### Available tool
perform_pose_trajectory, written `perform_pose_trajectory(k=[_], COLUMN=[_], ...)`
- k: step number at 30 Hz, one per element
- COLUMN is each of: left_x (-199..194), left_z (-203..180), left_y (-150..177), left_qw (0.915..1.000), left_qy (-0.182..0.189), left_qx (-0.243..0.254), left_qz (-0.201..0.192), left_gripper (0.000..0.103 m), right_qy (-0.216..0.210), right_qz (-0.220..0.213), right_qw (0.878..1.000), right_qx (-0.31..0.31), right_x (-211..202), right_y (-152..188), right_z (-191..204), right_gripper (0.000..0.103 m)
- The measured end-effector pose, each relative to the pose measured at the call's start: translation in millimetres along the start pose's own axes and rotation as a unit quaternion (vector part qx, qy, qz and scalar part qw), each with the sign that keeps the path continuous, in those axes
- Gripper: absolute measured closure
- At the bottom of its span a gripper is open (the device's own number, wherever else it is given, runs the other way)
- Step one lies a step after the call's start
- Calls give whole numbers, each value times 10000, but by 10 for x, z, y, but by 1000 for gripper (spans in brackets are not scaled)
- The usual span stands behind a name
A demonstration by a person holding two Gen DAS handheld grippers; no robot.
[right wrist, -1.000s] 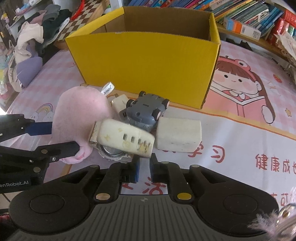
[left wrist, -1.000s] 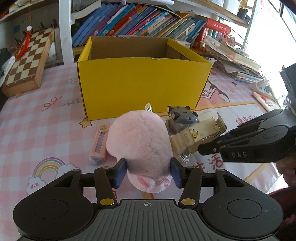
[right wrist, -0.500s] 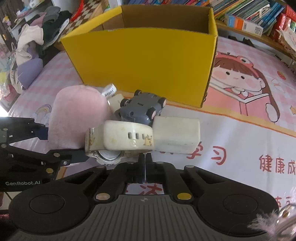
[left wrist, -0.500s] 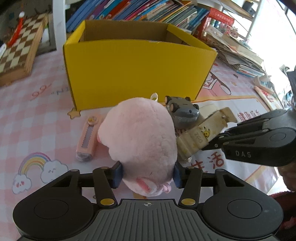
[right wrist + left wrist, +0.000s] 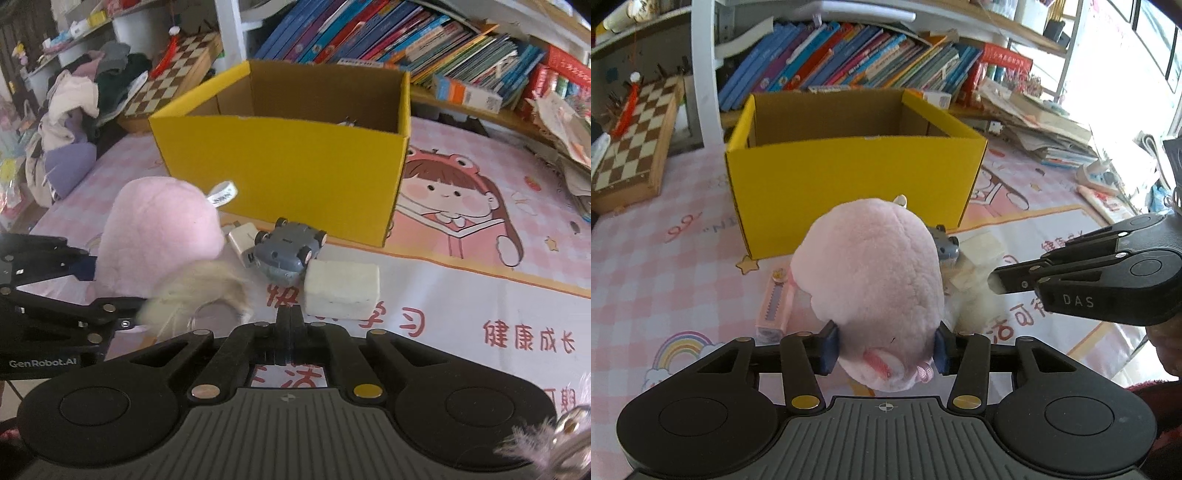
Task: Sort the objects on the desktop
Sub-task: 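Lift the pig and watch and carry both toward the yellow box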
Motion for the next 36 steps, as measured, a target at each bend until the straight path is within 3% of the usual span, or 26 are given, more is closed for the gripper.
perform_pose_trajectory(k=[12,29,30,32,34,36], left_x=[-232,-460,-463,-467,-471,-475], left_z=[54,305,316,337,365,394], left_y=[-8,176,178,182,193,205], left_qw=[9995,9978,9977,9975,9972,9970], left_qy=[-29,-287,-295,-313,-346,-379], left_qx=[-31,-431,-447,-479,-512,-546], left_qz=[-299,-420,-422,-424,-414,-403], left_gripper=[57,57,57,57,57,57], right_qy=[231,1,-36,-80,-144,-214], right_qz=[-161,399,435,452,443,441], right_qw=[9995,9992,9990,9987,9982,9974], right_qx=[127,-59,-104,-234,-374,-530], right_x=[-221,-71,-55,-36,-18,4], right_y=[85,329,332,323,300,278], right_z=[56,336,361,422,489,562], right_gripper=[102,102,100,86,53,45])
Point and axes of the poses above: each gripper's, at about its wrist camera, not at the fingertips, and x roughly the way its jaws point, z to its left, y to its underside, the point moved 10 cm from there along x, roughly the way its jaws point, and after that the axes turned 4 degrees about y, right-handed, at the moved point
